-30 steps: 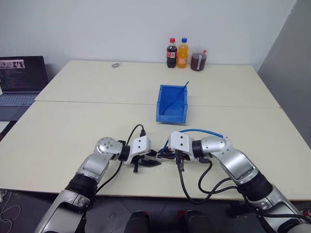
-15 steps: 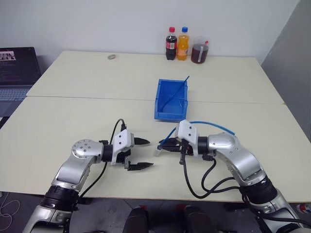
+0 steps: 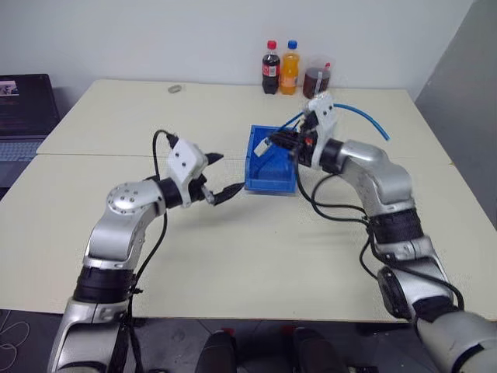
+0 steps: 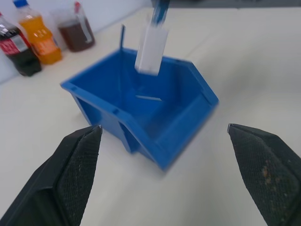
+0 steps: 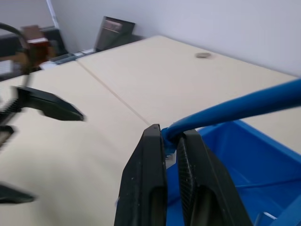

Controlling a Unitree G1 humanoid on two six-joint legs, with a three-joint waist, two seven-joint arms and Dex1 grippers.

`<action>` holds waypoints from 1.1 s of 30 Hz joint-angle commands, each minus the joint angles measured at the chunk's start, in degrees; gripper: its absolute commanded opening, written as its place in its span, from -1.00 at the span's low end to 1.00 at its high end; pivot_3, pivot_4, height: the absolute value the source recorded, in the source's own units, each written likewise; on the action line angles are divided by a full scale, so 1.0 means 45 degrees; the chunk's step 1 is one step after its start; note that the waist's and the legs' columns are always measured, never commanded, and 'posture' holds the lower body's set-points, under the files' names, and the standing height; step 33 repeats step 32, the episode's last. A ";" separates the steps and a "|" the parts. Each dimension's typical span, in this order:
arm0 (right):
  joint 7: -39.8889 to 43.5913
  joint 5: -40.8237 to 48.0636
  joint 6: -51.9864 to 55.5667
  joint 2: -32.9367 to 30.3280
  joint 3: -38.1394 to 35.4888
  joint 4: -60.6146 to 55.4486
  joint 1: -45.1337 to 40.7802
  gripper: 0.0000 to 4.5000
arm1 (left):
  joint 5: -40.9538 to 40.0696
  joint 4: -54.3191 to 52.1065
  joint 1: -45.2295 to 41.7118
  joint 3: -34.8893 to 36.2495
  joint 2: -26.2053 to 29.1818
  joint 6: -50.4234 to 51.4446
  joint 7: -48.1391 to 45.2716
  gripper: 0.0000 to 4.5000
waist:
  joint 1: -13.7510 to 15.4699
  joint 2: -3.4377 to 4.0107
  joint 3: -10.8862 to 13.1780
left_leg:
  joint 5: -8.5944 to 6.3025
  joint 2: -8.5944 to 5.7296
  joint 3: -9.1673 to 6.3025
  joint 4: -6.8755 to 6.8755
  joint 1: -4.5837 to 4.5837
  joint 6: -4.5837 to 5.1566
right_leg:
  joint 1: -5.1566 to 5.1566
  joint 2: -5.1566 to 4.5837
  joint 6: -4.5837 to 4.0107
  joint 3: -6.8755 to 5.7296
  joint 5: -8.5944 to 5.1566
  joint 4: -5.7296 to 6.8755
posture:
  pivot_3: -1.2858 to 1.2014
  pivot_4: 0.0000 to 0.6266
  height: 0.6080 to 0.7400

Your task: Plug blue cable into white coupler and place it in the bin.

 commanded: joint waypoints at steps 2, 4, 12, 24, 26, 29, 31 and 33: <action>0.0715 -0.0727 -0.0663 -0.0321 0.0388 0.2211 -0.1437 -0.67 | 0.0086 -0.0482 -0.0358 -0.0070 -0.0036 0.0204 0.0402 1.00 | 0.0008 0.0001 0.0001 | -0.0001 0.0000 0.0003 -0.0001 -0.0007 -0.0002 | -0.0003 -0.0007 -0.0002 0.0002 0.0000 -0.0001 | 0.03 -0.52 1.00; 0.1734 -0.1124 -0.0710 -0.0779 0.0963 0.2606 -0.1800 -0.47 | 0.0124 -0.0413 -0.0352 -0.0061 0.0027 0.0125 0.0377 1.00 | 0.0014 0.0001 0.0001 | 0.0000 -0.0012 0.0010 -0.0010 -0.0028 -0.0003 | -0.0026 -0.0025 -0.0004 0.0003 0.0001 -0.0004 | 0.03 -0.52 1.00; 0.5479 -0.2662 -0.1464 -0.3538 0.2686 0.3256 -0.2402 0.29 | 0.0381 0.0572 -0.0375 0.0179 0.0398 -0.0438 0.0295 1.00 | 0.0055 0.0007 0.0004 | 0.0002 -0.0031 0.0007 0.0024 -0.0142 -0.0006 | -0.0131 -0.0044 -0.0006 -0.0008 0.0003 0.0008 | 0.03 -0.52 1.00; 0.7002 -0.1032 0.0206 -0.6468 0.0467 -0.3349 0.1991 0.99 | 0.0237 0.1825 -0.0214 0.1324 0.1385 -0.0051 0.0725 1.00 | -0.0020 0.0017 0.0010 | 0.0000 -0.0015 -0.0017 0.0055 -0.0151 -0.0004 | -0.0117 -0.0042 -0.0006 -0.0036 0.0002 0.0035 | 0.03 -0.52 1.00; 0.5695 -0.0713 0.1011 -0.6076 -0.0440 -0.4069 0.2532 0.99 | 0.0171 0.1858 -0.0170 0.1518 0.1514 -0.0023 0.0740 1.00 | -0.0033 0.0033 0.0020 | 0.0001 -0.0016 -0.0006 0.0080 -0.0150 -0.0005 | -0.0127 -0.0043 -0.0006 -0.0025 0.0002 0.0080 | 0.03 -0.52 1.00; 0.3583 -0.0238 0.2312 -0.5209 -0.1747 -0.5419 0.3530 0.99 | 0.0034 0.2023 -0.0226 0.1832 0.1651 0.0080 0.0763 1.00 | 0.0017 0.0037 0.0039 | 0.0001 -0.0017 -0.0014 0.0176 -0.0150 -0.0005 | -0.0127 -0.0039 -0.0004 -0.0033 0.0000 0.0158 | 0.03 -0.52 1.00; 0.2873 -0.0087 0.2882 -0.4791 -0.1888 -0.6267 0.4213 0.99 | -0.0058 0.2013 -0.0235 0.1861 0.1652 0.0106 0.0669 1.00 | 0.0027 0.0026 0.0039 | 0.0001 -0.0015 -0.0034 0.0221 -0.0148 -0.0005 | -0.0111 -0.0032 0.0001 -0.0048 -0.0003 0.0196 | 0.03 -0.52 1.00; 0.2615 -0.0022 0.3093 -0.4612 -0.1862 -0.6532 0.4411 0.99 | 0.0001 0.2065 -0.0273 0.1818 0.1644 0.0102 0.0716 1.00 | 0.0027 0.0026 0.0039 | 0.0001 -0.0017 -0.0038 0.0221 -0.0147 -0.0004 | -0.0109 -0.0032 0.0006 -0.0050 0.0000 0.0198 | 0.03 -0.52 1.00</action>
